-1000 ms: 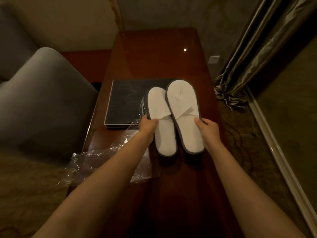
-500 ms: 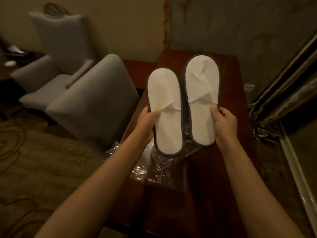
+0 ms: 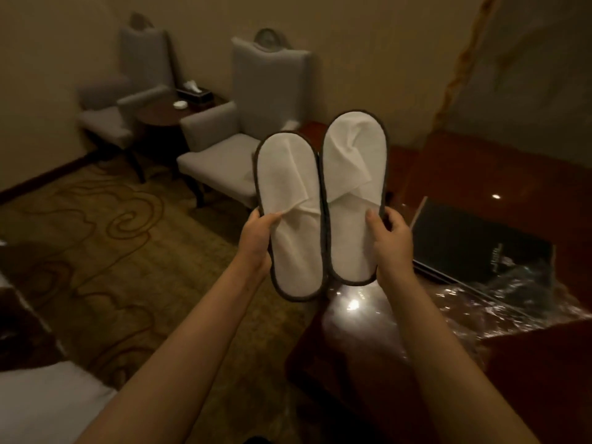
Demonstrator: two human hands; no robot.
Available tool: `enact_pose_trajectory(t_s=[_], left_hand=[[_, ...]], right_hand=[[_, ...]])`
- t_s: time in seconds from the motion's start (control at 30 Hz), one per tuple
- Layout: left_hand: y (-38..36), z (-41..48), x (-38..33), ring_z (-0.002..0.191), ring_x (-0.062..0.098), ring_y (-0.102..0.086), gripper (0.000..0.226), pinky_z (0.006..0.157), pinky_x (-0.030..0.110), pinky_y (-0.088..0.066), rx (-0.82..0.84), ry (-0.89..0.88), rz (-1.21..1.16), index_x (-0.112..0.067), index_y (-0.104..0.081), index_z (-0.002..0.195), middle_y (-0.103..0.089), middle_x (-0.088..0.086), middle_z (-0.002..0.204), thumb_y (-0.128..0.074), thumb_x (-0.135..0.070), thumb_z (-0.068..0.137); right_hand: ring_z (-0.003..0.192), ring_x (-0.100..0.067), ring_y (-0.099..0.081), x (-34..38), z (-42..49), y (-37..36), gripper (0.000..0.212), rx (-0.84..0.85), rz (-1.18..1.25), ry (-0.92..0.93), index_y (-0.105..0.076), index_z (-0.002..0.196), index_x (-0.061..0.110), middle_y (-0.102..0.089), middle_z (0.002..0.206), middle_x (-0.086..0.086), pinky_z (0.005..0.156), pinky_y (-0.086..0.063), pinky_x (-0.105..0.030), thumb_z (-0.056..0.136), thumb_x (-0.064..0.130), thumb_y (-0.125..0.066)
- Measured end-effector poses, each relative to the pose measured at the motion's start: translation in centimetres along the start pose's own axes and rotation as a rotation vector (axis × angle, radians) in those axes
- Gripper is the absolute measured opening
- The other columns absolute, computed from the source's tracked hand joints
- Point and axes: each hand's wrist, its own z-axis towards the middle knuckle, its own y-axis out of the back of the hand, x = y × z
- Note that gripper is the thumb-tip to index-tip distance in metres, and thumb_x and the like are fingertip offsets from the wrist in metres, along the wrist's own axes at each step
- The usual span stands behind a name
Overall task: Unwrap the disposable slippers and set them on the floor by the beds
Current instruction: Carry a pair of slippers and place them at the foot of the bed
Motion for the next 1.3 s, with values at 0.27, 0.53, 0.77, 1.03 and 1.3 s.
enact_pose_trajectory(t_s=[0.27,0.53,0.77,1.03,1.3], left_hand=[[17.3,1.1,-4.4,0.106,0.028,-0.062,0.049,0.086,0.041,-0.053,-0.244,-0.060,-0.022,-0.008,-0.044,0.133,-0.060,0.014,0.125,-0.059,-0.019,0.088],[30.1,2.0,-7.3,0.117,0.032,-0.055,0.069,0.097,0.048,-0.048,-0.506,-0.049,-0.087,-0.005,-0.023,0.145,-0.047,0.017,0.140,-0.060,-0.018,0.088],[36.1,6.2,-8.5,0.097,0.022,-0.056,0.074,0.080,0.036,-0.048,-0.631,-0.072,-0.170,-0.007,-0.016,0.146,-0.049,0.007,0.126,-0.061,-0.017,0.088],[44.7,14.9,-11.0,0.110,0.029,-0.056,0.060,0.087,0.040,-0.049,-0.782,-0.043,-0.230,-0.007,-0.032,0.141,-0.051,0.015,0.135,-0.059,-0.015,0.088],[52.9,20.5,-12.9,0.106,0.029,-0.059,0.047,0.090,0.042,-0.050,-0.935,-0.002,-0.335,-0.009,-0.044,0.133,-0.058,0.013,0.125,-0.059,-0.017,0.089]], right_hand=[[0.091,-0.013,-0.058,-2.1,-4.4,-16.8,0.021,0.238,0.024,-0.070,-0.056,0.109,0.020,-0.060,0.097,0.006,0.076,-0.051,-0.029,0.092,0.030,-0.051],[0.087,-0.014,-0.059,-3.7,-6.6,-30.3,0.025,0.414,-0.079,-0.123,-0.058,0.109,0.015,-0.061,0.100,-0.001,0.066,-0.048,-0.027,0.091,0.032,-0.053],[0.088,-0.015,-0.059,-5.2,-3.8,-39.5,0.027,0.553,-0.157,-0.162,-0.060,0.108,0.015,-0.062,0.098,0.000,0.071,-0.050,-0.031,0.090,0.034,-0.052],[0.097,-0.027,-0.059,-8.2,2.0,-53.0,0.031,0.732,-0.257,-0.143,-0.060,0.110,0.010,-0.062,0.108,-0.013,0.089,-0.050,-0.047,0.091,0.033,-0.051],[0.079,-0.014,-0.054,-10.3,4.7,-66.6,0.015,0.950,-0.301,-0.148,-0.057,0.094,0.019,-0.057,0.086,0.003,0.068,-0.044,-0.032,0.090,0.032,-0.053]])
